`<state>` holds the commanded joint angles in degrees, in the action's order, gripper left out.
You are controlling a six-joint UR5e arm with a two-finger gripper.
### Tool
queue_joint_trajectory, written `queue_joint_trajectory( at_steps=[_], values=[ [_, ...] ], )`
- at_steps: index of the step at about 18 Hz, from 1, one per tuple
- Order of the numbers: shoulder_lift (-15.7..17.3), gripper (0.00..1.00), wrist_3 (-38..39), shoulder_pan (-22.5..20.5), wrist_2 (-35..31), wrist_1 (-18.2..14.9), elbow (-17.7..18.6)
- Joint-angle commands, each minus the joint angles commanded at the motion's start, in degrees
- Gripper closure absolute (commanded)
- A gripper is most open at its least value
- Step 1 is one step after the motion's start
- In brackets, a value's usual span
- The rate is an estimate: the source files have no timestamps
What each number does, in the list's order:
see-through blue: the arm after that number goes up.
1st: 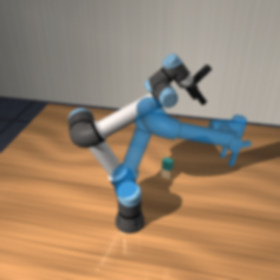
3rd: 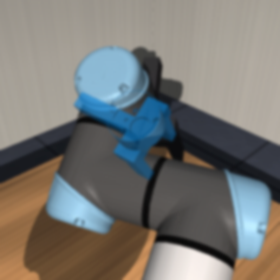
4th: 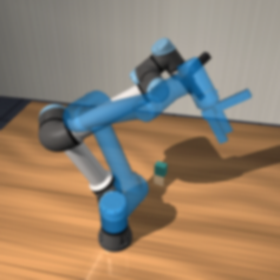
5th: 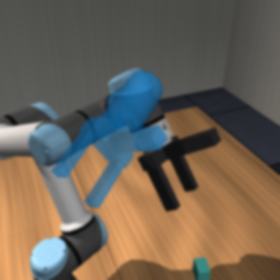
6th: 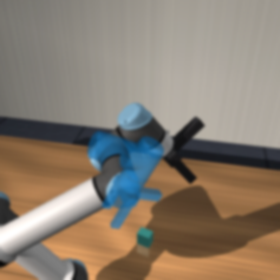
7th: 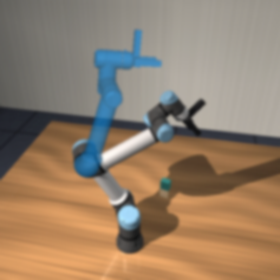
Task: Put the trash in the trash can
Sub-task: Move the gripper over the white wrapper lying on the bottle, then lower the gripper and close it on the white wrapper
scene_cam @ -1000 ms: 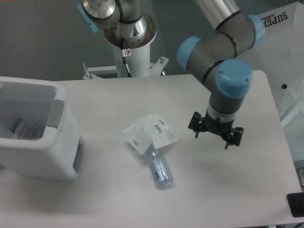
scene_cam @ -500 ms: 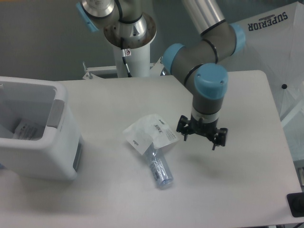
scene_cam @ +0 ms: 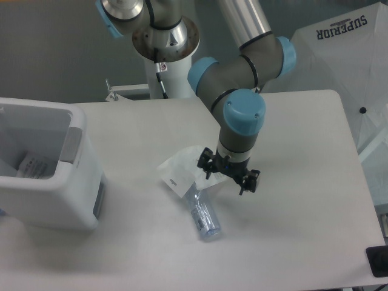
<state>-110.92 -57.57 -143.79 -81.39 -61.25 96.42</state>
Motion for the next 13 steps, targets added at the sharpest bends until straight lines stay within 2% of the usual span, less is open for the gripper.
queue_joint_trajectory(
  at_steps=[3, 8, 13],
  values=[
    [0.0, 0.0, 0.1, 1.3, 0.2, -3.3, -0.3],
    [-0.3, 0.0, 0.8, 4.3, 0.0, -3.6, 0.8],
    [-0.3, 0.0, 0.4, 4.9, -0.2, -4.0, 2.9]
  ],
)
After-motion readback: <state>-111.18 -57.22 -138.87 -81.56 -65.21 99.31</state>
